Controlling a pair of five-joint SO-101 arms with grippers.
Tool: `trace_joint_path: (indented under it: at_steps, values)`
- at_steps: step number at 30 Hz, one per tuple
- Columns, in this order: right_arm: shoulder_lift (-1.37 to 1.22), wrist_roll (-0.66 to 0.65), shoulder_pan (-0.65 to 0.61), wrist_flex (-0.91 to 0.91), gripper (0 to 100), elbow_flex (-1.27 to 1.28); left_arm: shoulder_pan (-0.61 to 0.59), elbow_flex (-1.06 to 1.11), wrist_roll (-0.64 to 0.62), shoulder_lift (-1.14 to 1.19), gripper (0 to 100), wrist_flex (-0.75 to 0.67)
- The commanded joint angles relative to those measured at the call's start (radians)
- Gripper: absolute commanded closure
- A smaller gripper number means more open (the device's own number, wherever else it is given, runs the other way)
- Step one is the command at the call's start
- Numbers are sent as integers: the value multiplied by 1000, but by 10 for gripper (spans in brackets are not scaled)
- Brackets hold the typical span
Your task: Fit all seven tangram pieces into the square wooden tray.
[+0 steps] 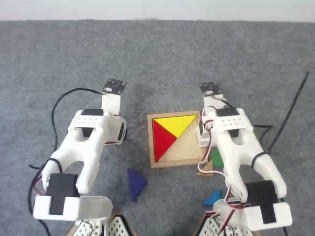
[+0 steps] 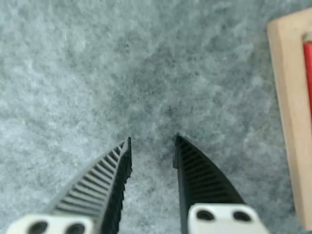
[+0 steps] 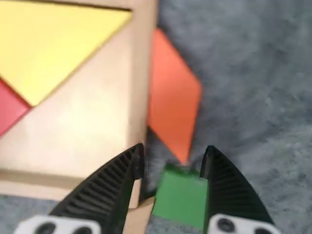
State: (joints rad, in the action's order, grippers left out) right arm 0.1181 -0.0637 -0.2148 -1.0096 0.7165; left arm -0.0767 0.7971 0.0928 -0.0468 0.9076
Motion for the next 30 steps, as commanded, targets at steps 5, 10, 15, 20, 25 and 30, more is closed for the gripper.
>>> trace_joint_path:
  at_steps: [5,10,15,20,25,30]
  values:
    - [5,-29,-151,24,796,5,2,-41,9,0,862,-14]
    - [30,-21,-71,8,796,2,0,-39,9,0,862,-14]
    - [99,-21,74,8,796,5,2,-41,9,0,862,-14]
    - [124,-20,81,73,796,-11,3,-41,9,0,862,-14]
    - [44,61,79,76,796,-114,3,-39,9,0,862,-14]
    - [-82,141,12,77,794,-184,3,-39,9,0,862,-14]
